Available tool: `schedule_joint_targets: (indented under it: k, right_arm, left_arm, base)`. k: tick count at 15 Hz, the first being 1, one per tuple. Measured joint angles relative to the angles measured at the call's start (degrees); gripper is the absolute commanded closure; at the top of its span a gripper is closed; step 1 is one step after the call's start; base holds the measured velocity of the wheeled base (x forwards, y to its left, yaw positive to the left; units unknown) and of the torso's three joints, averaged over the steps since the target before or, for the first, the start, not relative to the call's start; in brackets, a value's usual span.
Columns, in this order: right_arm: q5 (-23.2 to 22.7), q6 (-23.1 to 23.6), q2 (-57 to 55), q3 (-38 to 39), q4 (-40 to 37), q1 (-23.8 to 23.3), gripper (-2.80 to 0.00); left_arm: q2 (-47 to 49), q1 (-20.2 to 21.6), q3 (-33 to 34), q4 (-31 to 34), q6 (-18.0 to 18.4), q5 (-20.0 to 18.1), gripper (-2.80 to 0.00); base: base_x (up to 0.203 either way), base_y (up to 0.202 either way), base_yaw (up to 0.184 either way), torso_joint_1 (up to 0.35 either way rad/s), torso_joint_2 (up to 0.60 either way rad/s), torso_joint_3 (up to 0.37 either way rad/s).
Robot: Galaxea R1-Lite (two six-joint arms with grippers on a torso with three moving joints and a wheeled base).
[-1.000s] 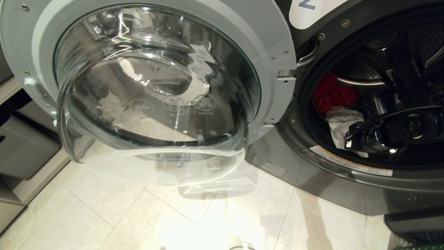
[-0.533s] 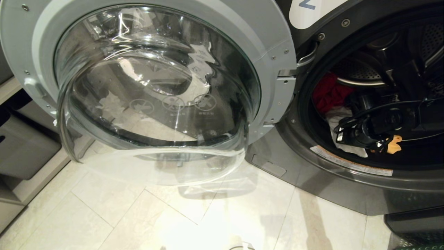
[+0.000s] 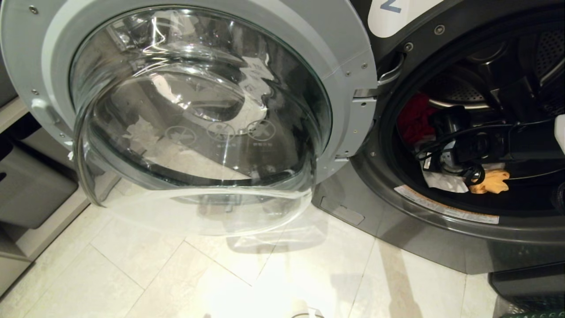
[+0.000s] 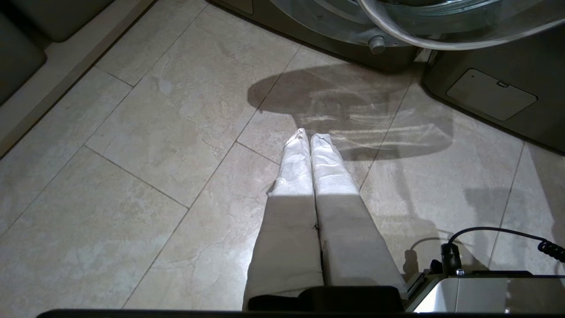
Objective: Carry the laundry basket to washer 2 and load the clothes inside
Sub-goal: Place the clothes into the washing machine
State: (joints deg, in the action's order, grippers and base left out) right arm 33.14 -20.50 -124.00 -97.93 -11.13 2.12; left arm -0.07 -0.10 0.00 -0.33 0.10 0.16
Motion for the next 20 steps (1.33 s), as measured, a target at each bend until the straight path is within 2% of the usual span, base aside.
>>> schedule_joint_targets:
  k: [6, 10, 13, 16, 18, 20]
  right_arm:
    - [3.0, 4.0, -3.9, -7.9, 0.3, -1.0, 0.0]
    - [5.8, 4.7, -6.4, -12.9, 1.0, -1.7, 0.0]
    - [7.5, 8.2, -7.7, -14.2, 8.9, -1.8, 0.0]
    - [7.5, 15.6, -9.3, -14.4, 22.2, -1.9, 0.0]
    - [5.4, 20.4, -10.9, -14.4, 30.2, -2.6, 0.0]
    - [1.6, 21.3, -12.5, -14.2, 31.5, -3.9, 0.0]
  left_arm:
    - [0.0, 0.0, 0.0, 0.0, 0.0, 0.0, 0.0]
    - [0.0, 0.0, 0.0, 0.0, 0.0, 0.0, 0.0]
    - [0.0, 0.0, 0.0, 0.0, 0.0, 0.0, 0.0]
    - [0.0, 0.0, 0.0, 0.0, 0.0, 0.0, 0.0]
    - [0.0, 0.0, 0.0, 0.0, 0.0, 0.0, 0.0]
    - [0.0, 0.0, 0.0, 0.0, 0.0, 0.0, 0.0]
  base:
    - [0.0, 0.0, 0.0, 0.0, 0.0, 0.0]
    - [0.0, 0.0, 0.0, 0.0, 0.0, 0.0]
    - [0.0, 0.0, 0.0, 0.0, 0.0, 0.0]
    - [0.0, 0.0, 0.0, 0.0, 0.0, 0.0]
    - [0.0, 0.0, 0.0, 0.0, 0.0, 0.0]
    - [0.0, 0.0, 0.0, 0.0, 0.0, 0.0]
